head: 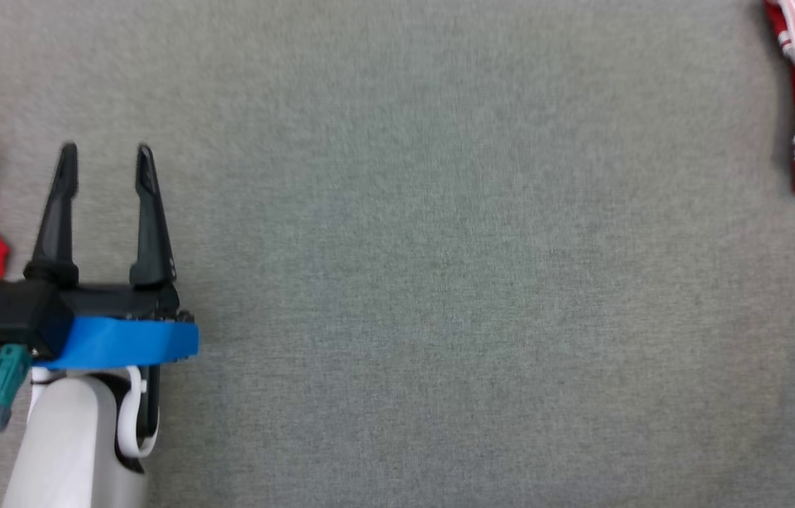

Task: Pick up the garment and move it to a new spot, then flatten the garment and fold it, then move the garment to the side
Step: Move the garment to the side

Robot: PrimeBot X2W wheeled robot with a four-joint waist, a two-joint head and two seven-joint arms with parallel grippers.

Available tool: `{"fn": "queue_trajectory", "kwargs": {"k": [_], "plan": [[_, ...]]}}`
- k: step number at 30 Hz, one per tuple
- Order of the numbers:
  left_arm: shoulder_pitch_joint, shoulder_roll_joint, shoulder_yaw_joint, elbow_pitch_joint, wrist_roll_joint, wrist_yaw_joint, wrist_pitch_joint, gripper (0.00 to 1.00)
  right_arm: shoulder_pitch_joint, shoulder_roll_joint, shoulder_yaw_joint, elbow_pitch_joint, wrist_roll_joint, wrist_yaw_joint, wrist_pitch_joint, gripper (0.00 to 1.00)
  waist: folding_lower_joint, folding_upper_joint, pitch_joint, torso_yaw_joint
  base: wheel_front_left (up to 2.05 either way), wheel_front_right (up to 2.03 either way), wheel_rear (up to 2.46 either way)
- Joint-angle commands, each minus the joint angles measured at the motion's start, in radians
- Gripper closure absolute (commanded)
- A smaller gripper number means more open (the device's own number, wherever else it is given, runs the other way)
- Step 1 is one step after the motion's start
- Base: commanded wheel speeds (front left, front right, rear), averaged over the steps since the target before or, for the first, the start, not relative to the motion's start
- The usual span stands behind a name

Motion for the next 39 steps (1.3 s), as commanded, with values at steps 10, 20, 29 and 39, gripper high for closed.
{"fn": "queue_trajectory", "kwargs": {"k": [10,20,29,39], "plan": [[0.123,-0.011,0.016,0.065,-0.032,0.015,-0.021,0.0,0.193,0.227,0.12,-0.159,0.042,0.0,-0.072,0.0,0.0,0.0,-0.201,-0.007,0.0,0.0,0.0],[0.192,-0.026,0.004,0.109,-0.044,0.021,-0.024,0.0,0.426,0.366,0.146,-0.295,0.066,0.0,-0.037,0.0,0.0,0.0,-0.315,0.006,0.0,0.0,0.0],[0.236,-0.035,-0.005,0.127,-0.056,0.029,-0.025,0.0,0.639,0.419,0.114,-0.478,0.045,0.0,0.024,0.0,0.0,0.0,-0.383,-0.003,0.0,0.0,0.0],[0.247,-0.031,-0.024,0.127,-0.057,0.031,-0.013,0.0,0.844,0.492,0.056,-0.696,0.024,0.0,0.102,0.0,0.0,0.0,-0.405,0.006,0.0,0.0,0.0]]}}
